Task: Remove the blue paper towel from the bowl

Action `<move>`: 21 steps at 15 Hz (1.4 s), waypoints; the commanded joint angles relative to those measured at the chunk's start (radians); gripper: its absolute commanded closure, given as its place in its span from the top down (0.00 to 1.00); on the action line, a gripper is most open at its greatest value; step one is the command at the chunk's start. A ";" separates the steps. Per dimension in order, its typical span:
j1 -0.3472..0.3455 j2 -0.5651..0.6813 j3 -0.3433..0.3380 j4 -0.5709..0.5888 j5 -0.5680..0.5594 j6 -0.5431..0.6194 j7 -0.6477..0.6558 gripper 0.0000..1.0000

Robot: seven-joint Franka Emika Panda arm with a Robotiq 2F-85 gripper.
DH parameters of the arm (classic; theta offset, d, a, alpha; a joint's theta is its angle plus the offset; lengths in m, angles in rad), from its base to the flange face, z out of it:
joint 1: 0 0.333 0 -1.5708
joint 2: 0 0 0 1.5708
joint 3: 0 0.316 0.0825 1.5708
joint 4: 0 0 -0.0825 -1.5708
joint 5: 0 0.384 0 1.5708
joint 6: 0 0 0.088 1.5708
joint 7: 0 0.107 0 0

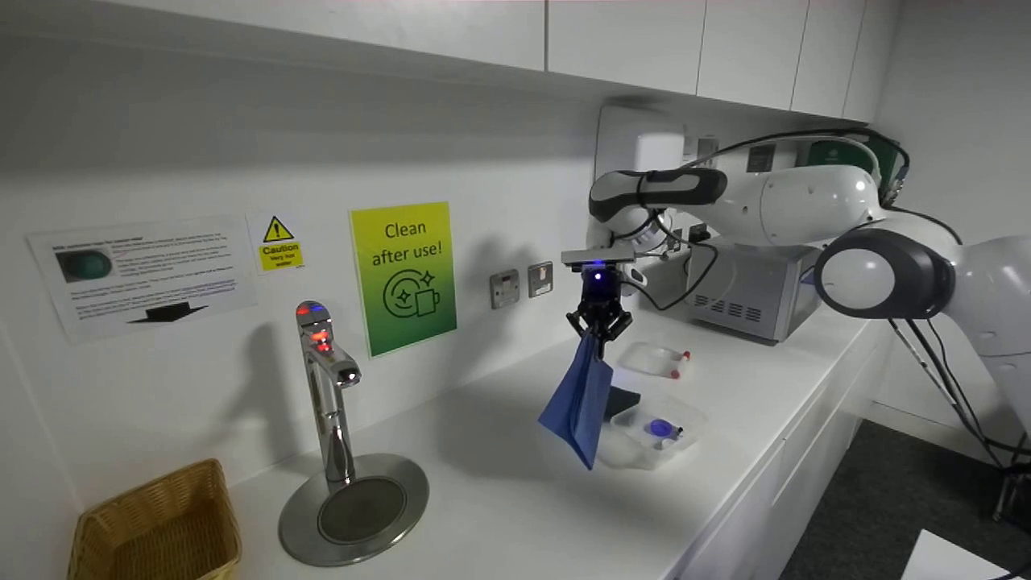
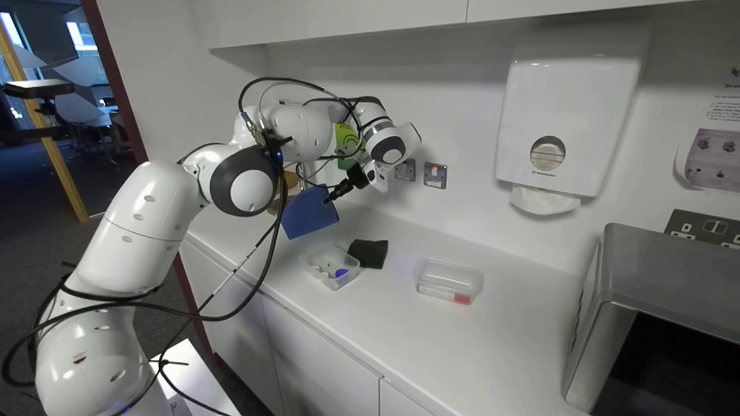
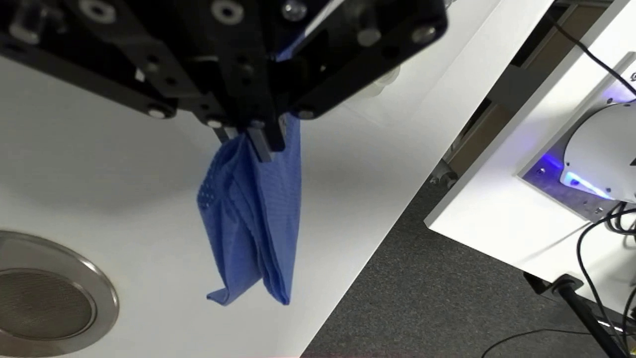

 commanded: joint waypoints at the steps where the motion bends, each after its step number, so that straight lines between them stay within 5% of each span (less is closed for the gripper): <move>1: -0.001 0.080 0.008 0.113 0.004 -0.078 0.048 0.01; 5: 0.010 0.148 0.000 0.181 -0.030 -0.108 0.087 0.01; 13: 0.106 0.134 -0.059 0.159 -0.292 0.221 0.090 0.01; 14: 0.122 0.130 -0.068 0.148 -0.317 0.277 0.092 0.28; 16: 0.147 0.122 -0.084 0.122 -0.352 0.384 0.100 0.34; 21: 0.190 0.067 -0.102 0.018 -0.389 0.559 0.092 0.72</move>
